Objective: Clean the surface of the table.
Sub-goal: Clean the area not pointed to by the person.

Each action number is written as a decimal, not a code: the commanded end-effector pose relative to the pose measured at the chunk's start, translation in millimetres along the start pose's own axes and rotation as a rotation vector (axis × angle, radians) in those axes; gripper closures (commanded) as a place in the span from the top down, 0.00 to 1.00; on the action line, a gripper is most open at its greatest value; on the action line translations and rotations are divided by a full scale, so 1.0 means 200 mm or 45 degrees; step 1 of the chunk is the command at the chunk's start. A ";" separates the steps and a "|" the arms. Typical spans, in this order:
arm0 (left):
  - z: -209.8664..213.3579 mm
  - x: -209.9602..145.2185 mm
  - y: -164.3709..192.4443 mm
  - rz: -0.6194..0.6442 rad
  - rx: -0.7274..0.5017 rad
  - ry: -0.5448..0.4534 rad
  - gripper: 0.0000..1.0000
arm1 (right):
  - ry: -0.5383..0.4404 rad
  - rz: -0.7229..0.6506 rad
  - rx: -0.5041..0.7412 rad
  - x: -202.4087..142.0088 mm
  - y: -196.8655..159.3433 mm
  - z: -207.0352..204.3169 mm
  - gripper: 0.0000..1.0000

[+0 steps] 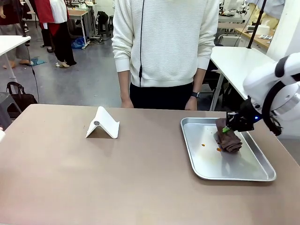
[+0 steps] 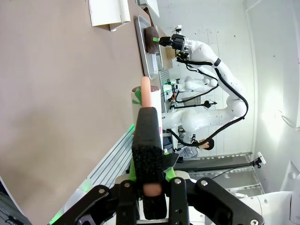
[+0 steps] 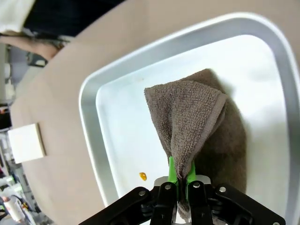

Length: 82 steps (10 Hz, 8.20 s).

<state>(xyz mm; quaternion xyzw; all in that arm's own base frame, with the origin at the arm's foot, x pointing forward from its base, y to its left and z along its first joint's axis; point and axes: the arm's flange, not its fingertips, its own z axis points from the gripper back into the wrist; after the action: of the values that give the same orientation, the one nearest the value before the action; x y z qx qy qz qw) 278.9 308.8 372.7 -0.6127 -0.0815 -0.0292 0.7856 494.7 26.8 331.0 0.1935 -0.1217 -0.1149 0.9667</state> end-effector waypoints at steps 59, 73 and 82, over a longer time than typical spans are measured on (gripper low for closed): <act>-0.02 -0.02 -0.02 0.001 0.007 0.002 0.22 | 0.100 -0.439 0.696 -0.02 -0.29 0.47 0.07; -0.02 -0.02 -0.02 0.001 0.007 0.002 0.22 | -0.112 -0.369 0.264 0.17 0.03 -0.26 0.07; -0.02 -0.02 -0.02 0.001 0.007 0.002 0.22 | 0.067 -0.181 0.337 0.06 0.30 -0.30 0.07</act>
<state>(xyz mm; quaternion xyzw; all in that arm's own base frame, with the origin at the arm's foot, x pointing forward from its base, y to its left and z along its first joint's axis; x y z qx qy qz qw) 278.5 308.0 372.5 -0.6128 -0.0816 -0.0292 0.7855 533.4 97.1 296.3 0.3328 -0.1006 -0.1717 0.9218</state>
